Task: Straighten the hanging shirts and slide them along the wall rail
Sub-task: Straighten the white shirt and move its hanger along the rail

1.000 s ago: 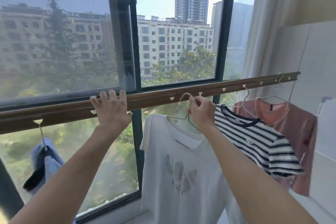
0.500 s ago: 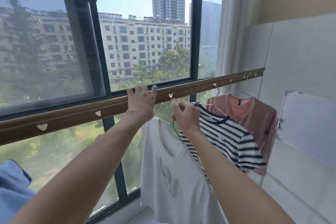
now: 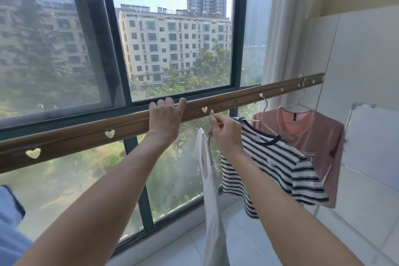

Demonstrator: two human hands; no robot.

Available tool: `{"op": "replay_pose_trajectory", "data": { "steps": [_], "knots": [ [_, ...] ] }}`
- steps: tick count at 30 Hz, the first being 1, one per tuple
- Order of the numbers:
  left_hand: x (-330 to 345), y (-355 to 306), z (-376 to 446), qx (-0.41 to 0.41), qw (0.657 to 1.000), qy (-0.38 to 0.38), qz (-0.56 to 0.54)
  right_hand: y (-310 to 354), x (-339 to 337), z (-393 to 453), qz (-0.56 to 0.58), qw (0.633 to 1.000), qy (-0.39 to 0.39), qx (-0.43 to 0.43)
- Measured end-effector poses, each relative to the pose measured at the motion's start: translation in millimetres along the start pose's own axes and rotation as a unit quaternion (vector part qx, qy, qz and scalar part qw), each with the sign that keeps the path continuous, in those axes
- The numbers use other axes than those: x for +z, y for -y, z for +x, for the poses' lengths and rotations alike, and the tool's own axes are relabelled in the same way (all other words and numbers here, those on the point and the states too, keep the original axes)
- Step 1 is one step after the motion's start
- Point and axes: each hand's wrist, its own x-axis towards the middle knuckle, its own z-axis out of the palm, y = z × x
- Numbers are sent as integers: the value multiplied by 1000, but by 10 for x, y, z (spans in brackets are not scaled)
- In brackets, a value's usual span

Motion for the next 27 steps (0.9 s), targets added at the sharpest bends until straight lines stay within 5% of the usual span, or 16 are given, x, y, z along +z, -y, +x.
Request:
{"op": "replay_pose_trajectory", "data": {
  "steps": [15, 27],
  "knots": [
    [25, 190, -123, -18, 999, -26, -2, 224, -86, 73, 24, 999, 32, -23],
    [-70, 285, -295, -19, 1000, -19, 0, 277, 178, -14, 33, 986, 102, 128]
  ]
}}
